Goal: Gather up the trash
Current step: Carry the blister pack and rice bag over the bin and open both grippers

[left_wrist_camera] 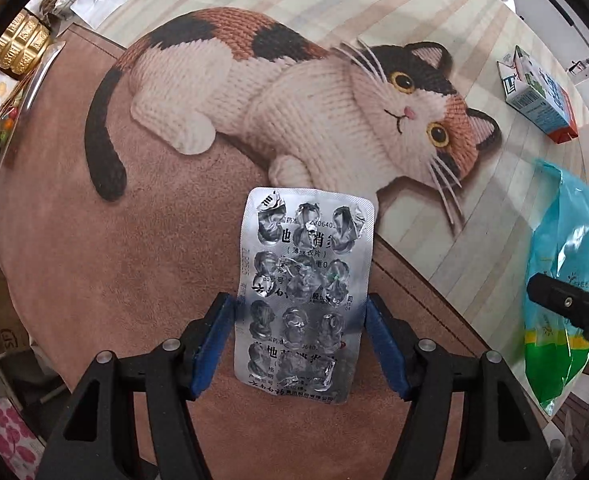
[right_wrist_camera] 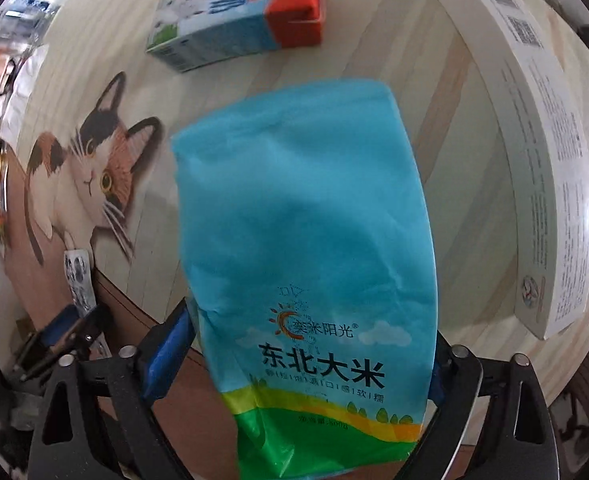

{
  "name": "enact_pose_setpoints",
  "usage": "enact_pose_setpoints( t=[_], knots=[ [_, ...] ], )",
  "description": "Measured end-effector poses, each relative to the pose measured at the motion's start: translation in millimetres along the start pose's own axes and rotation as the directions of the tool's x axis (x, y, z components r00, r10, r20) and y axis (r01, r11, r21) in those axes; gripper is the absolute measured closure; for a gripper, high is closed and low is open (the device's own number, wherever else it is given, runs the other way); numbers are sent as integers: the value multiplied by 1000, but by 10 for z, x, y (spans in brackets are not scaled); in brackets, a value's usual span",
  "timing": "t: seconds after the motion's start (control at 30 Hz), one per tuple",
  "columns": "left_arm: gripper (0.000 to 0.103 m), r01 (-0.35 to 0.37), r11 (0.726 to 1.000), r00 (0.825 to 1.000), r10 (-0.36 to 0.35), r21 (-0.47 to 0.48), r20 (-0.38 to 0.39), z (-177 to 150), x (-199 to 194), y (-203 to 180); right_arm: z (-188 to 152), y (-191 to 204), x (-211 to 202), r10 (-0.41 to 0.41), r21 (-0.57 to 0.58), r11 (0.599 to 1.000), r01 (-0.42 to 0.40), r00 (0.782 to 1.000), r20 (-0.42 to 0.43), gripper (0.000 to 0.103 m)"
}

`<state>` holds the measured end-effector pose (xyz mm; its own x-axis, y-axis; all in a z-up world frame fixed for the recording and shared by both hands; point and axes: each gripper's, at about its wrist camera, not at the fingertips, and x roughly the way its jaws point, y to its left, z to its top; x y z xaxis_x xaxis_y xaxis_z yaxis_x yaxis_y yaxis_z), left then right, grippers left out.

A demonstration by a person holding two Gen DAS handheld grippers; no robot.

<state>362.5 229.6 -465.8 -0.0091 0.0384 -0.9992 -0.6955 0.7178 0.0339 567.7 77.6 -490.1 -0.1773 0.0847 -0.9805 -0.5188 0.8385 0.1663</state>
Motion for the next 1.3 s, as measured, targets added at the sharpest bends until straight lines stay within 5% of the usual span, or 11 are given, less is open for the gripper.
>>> enact_pose_setpoints(
  t=[0.53, 0.87, 1.07, 1.3],
  knots=[
    [40, -9, 1000, 999, 9, 11, 49, -126, -120, 4, -237, 232, -17, -78, -27, 996, 81, 994, 79, 12],
    [40, 23, 1000, 984, -19, -21, 178, -384, -711, 184, -709, 384, -204, -32, -37, 999, 37, 991, 127, 14],
    [40, 66, 996, 963, -48, -59, 267, -818, -1224, 568, -1193, 738, -507, 22, -96, 995, -5, 984, 178, 14],
    [40, 159, 977, 939, -105, -141, 328, -1683, -1651, 1360, -2048, 1419, -774, 94, -222, 974, -48, 975, 203, 14]
  ],
)
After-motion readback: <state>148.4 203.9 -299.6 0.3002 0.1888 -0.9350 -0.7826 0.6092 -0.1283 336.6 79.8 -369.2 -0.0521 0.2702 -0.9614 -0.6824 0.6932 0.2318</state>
